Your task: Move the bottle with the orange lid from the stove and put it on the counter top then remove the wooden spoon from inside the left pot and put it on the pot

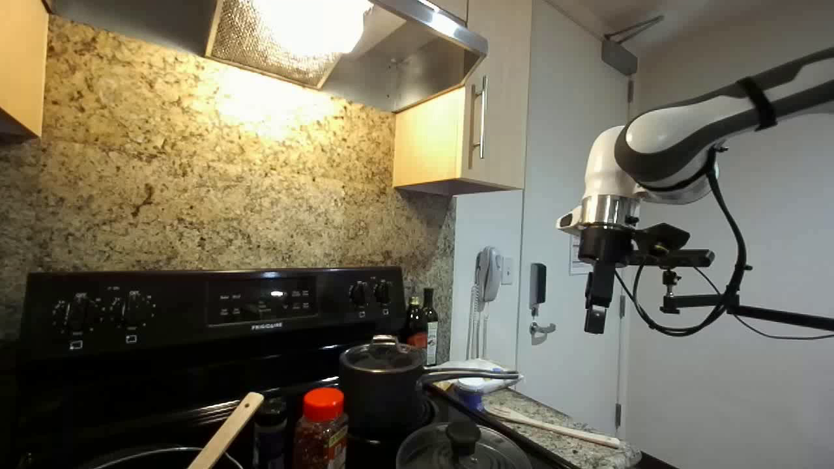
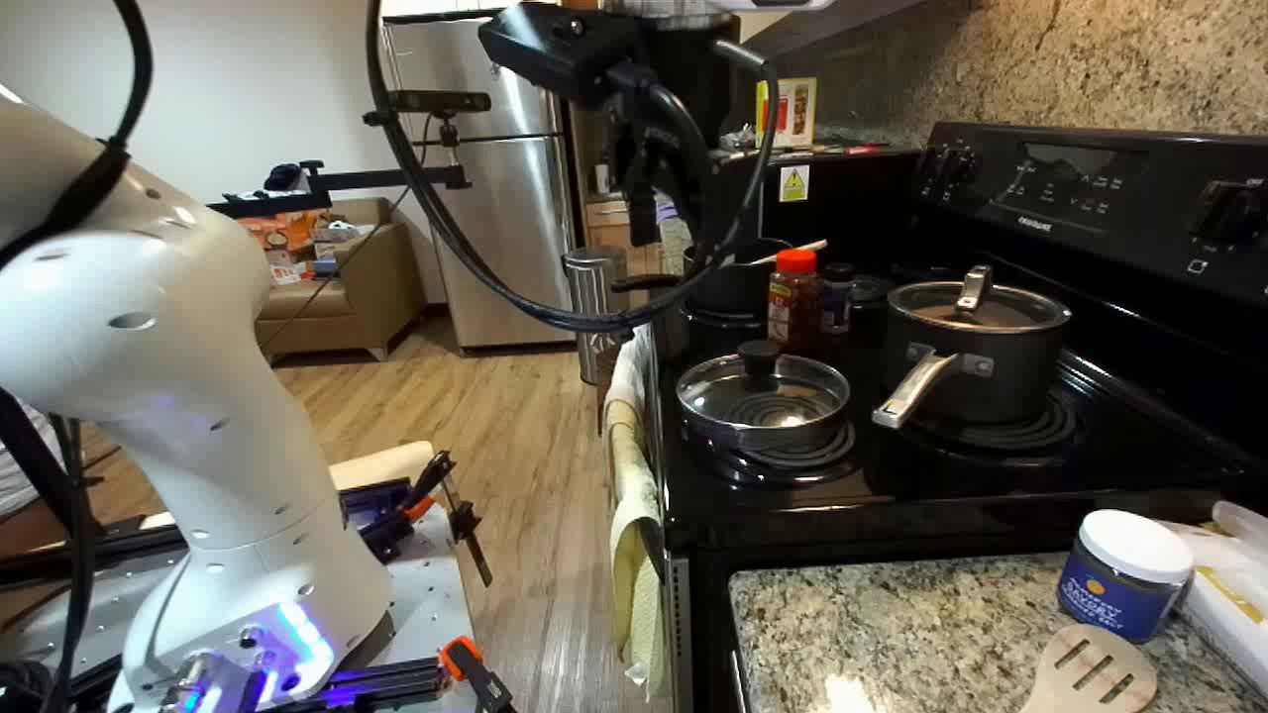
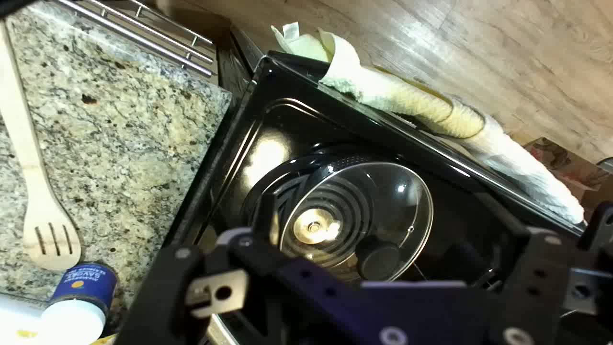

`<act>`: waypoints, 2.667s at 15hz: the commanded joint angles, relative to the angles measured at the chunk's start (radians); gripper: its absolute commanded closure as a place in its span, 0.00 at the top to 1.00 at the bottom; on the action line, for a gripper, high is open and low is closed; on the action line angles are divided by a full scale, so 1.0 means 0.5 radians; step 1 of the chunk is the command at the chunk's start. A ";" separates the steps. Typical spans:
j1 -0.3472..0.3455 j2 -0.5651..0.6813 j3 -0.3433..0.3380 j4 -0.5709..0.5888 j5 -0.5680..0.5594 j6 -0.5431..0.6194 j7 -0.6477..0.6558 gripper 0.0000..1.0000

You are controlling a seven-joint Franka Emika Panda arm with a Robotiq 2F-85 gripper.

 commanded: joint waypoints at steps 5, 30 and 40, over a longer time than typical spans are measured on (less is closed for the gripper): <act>-0.026 0.136 0.067 0.129 0.021 -0.047 -0.098 1.00; 0.085 1.198 0.653 1.080 0.004 -0.204 -0.387 1.00; 0.166 1.333 0.824 1.104 0.066 0.023 0.290 1.00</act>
